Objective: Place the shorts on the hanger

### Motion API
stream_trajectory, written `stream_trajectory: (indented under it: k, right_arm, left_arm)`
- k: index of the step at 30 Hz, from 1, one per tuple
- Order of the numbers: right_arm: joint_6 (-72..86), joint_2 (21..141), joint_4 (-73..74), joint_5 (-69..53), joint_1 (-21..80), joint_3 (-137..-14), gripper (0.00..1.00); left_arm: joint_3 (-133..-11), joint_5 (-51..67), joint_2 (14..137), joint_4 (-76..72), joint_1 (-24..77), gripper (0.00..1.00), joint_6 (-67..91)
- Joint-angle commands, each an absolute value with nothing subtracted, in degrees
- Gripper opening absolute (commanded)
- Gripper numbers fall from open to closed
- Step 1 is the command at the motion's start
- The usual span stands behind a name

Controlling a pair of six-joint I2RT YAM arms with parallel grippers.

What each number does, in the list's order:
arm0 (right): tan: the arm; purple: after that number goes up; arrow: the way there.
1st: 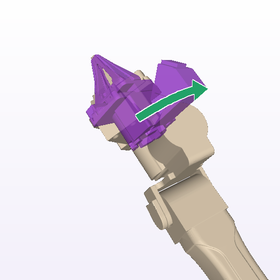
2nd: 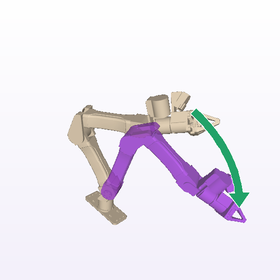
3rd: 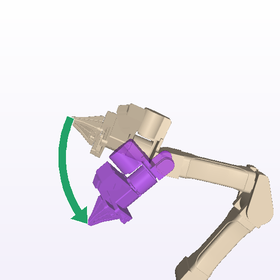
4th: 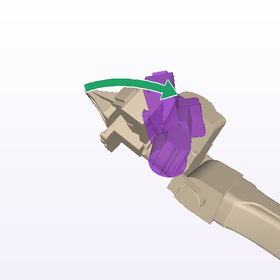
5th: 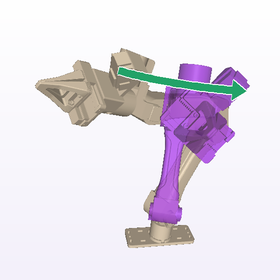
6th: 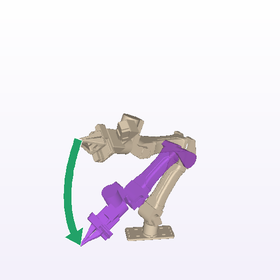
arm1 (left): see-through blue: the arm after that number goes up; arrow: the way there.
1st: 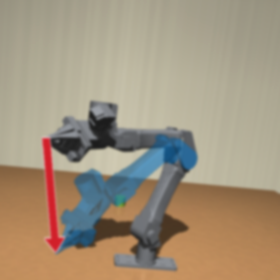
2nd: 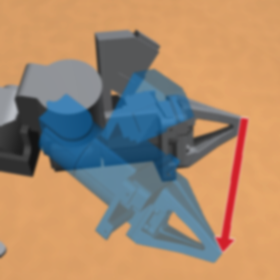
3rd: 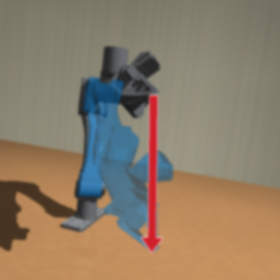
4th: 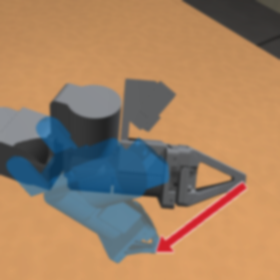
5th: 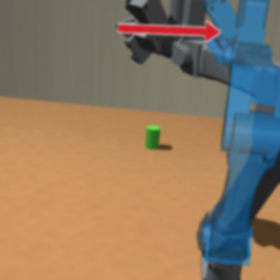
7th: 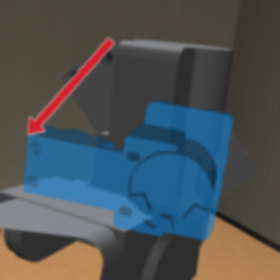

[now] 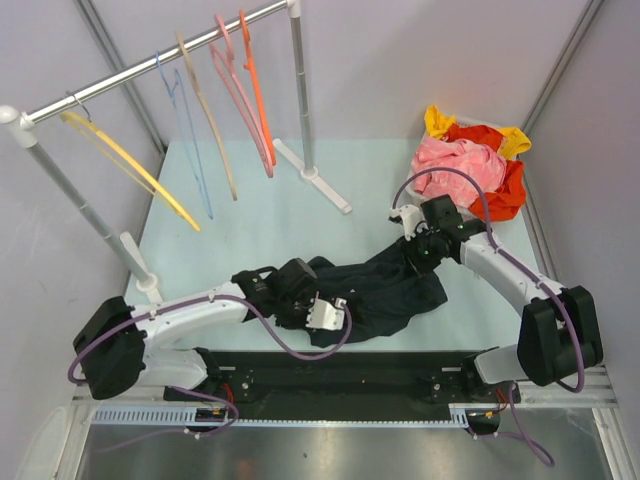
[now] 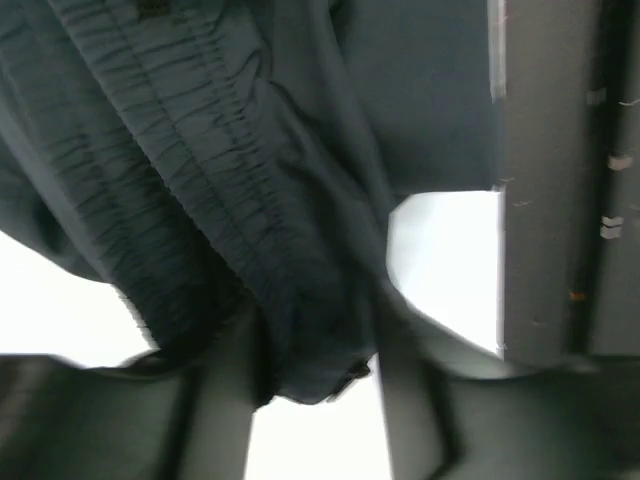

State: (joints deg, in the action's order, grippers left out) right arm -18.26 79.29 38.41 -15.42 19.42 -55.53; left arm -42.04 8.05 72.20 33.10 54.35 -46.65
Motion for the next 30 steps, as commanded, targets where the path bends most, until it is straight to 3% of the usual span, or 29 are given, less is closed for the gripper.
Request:
stream_trajectory:
  k: [1, 4, 6, 9, 18, 22, 30]
  right_arm:
    - [-19.7, 77.7, 36.9, -14.3, 18.8, -55.3, 0.37]
    - [-21.2, 73.1, 39.1, -16.2, 16.8, -55.4, 0.65]
    - [-22.2, 68.6, 41.0, -16.9, 15.4, -56.0, 0.79]
    - [-22.7, 63.6, 43.0, -18.4, 13.9, -58.3, 0.86]
    - [-12.8, 60.1, 35.8, -26.0, 11.8, -73.1, 0.9]
    - [-5.6, 63.1, 28.8, -28.9, 14.2, -79.9, 0.9]
    - [6.3, 73.8, 18.5, -32.0, 18.9, -96.0, 0.84]
  left_arm:
    - [-48.0, 16.2, 69.5, 38.7, 54.3, 0.56, -45.9]
    - [-53.5, 19.6, 65.8, 44.5, 54.3, 0.72, -44.7]
    - [-59.4, 22.1, 63.6, 48.7, 54.3, 0.75, -44.6]
    - [-69.1, 22.9, 62.5, 51.9, 54.3, 0.79, -43.0]
    - [-96.1, 19.5, 64.7, 49.5, 53.5, 0.82, -33.1]
    - [-100.4, 16.0, 62.4, 37.3, 47.1, 0.89, -26.0]
    - [-112.8, 13.1, 63.3, 30.0, 33.4, 0.88, -15.0]
